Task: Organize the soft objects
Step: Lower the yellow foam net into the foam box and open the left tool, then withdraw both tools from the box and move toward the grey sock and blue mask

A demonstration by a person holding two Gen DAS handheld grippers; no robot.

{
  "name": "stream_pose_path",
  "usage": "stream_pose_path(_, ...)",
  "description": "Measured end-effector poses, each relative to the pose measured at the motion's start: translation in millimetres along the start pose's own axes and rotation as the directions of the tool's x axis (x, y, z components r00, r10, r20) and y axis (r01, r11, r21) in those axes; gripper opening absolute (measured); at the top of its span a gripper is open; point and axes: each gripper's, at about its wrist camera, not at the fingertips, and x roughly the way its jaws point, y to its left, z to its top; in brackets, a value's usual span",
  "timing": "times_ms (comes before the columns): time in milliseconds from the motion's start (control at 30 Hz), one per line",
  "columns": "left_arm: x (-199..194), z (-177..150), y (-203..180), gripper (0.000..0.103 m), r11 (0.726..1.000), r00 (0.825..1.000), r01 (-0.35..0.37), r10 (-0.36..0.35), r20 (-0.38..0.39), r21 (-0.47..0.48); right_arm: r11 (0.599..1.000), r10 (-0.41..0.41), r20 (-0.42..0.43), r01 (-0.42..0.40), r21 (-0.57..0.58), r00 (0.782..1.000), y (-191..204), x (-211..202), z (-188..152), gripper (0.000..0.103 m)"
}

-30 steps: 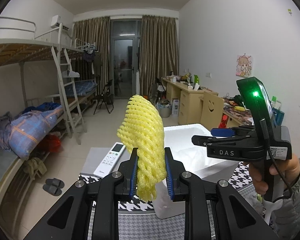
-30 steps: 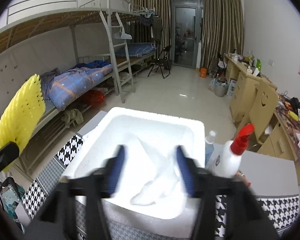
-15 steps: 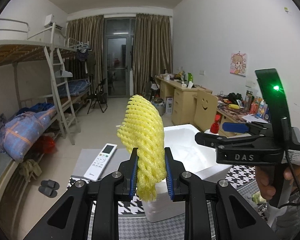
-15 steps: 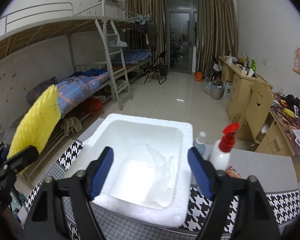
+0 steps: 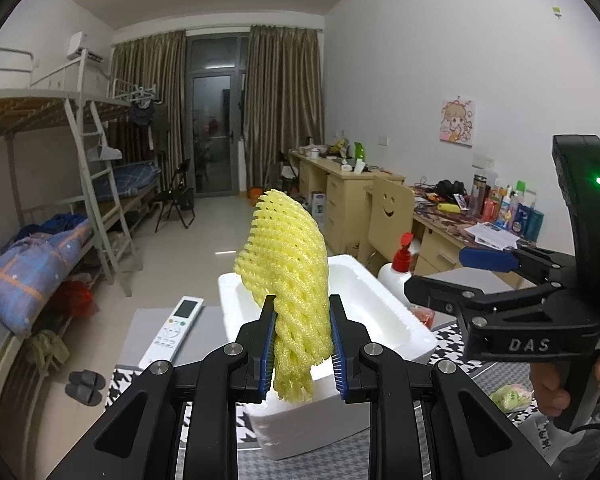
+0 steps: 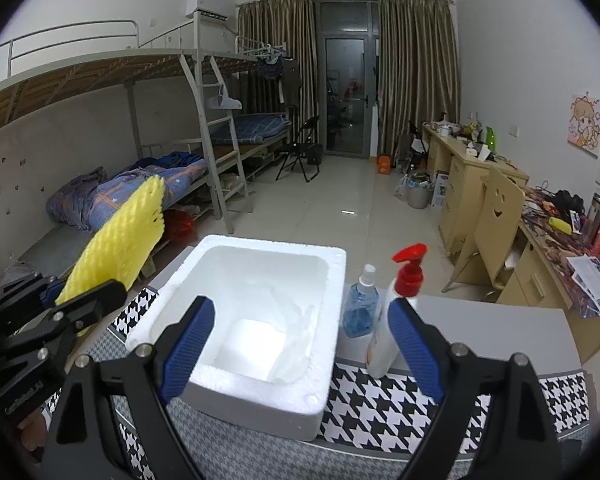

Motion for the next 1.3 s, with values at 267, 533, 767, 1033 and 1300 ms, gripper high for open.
stream_pose_path(267, 17, 3, -8, 0.025, 1.000, 1.000, 0.025, -0.024, -0.017, 0.007, 0.999, -0.027, 0.014, 0.027, 0.019, 1.000, -11, -13, -8, 0.091)
stream_pose_path(533, 41, 4, -8, 0.025, 0.999, 0.997, 0.039, -0.039, -0.066, -0.001, 0.998, -0.054, 0.024, 0.054, 0.022, 0.998, -20, -24, -18, 0.091)
stream_pose_path(767, 69, 3, 2, 0.049, 0.999, 0.989, 0.029, -0.034, -0.143, -0.032, 0.997, -0.065, 0.027, 0.064, 0.035, 0.998, -25, -31, -23, 0.091)
stream_pose_path(1033, 71, -5, 5, 0.091, 0.999, 0.988, -0.013, 0.007, -0.152, -0.036, 0.997, -0.072, 0.037, 0.070, 0.041, 0.997, -29, -37, -27, 0.091)
stream_pose_path(1300, 40, 0, -3, 0.102, 1.000, 0.997, -0.009, 0.007, -0.080, -0.020, 0.997, -0.067, 0.056, 0.064, 0.047, 0.996, -30, -49, -29, 0.091)
